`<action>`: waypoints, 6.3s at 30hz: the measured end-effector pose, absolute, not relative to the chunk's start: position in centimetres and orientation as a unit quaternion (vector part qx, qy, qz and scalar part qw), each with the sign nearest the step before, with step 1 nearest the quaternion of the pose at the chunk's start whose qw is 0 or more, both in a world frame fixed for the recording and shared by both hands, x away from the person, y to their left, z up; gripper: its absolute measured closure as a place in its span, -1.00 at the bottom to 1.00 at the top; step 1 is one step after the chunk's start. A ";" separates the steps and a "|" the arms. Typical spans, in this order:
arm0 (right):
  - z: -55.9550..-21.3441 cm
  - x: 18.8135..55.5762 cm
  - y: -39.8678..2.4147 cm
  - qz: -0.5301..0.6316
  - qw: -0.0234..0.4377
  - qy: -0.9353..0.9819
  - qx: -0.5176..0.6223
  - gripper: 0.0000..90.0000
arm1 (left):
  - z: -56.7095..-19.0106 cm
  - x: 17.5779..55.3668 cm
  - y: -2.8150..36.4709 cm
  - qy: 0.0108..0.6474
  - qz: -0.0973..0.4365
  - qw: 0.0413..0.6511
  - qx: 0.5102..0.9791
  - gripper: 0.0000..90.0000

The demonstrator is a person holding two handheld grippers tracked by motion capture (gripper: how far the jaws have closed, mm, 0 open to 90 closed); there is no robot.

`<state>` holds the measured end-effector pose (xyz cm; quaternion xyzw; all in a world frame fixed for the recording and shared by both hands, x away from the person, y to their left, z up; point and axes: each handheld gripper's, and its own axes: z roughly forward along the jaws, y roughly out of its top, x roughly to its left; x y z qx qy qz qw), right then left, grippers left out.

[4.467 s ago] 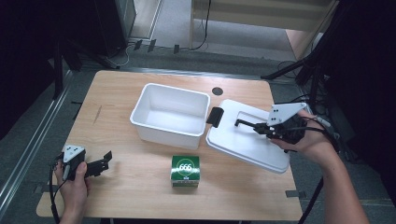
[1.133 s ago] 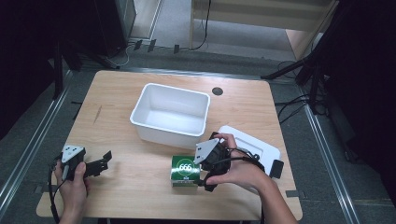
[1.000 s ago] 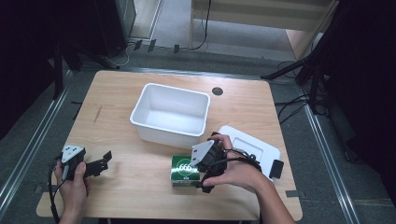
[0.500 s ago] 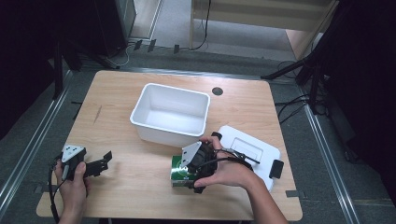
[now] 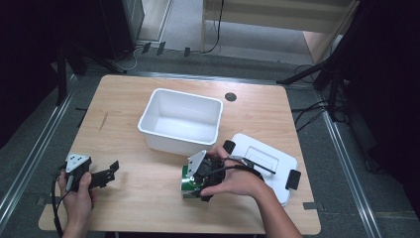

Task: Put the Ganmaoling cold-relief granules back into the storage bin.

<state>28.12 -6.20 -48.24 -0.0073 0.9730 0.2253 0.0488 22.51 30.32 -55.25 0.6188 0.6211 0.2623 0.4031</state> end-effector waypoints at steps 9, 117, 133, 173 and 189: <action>-47.4 28.0 -6.6 0.228 0.050 0.972 -0.008 -0.64 | -55.3 22.5 30.3 0.622 0.262 0.403 0.618 -1.00; -38.6 40.8 -5.3 0.222 0.112 0.967 0.061 -0.64 | -55.3 22.5 30.5 0.621 0.260 0.412 0.614 -1.00; -41.9 41.9 -4.4 0.193 0.096 0.975 0.059 -0.65 | -55.3 22.4 30.6 0.620 0.259 0.416 0.613 -1.00; -39.5 40.5 -7.2 0.229 0.102 0.960 0.126 -1.00 | -55.2 22.4 30.4 0.618 0.260 0.414 0.615 -1.00; -37.7 38.1 -11.8 0.241 0.138 0.949 0.147 -1.00 | -55.2 22.4 30.3 0.617 0.262 0.412 0.617 -1.00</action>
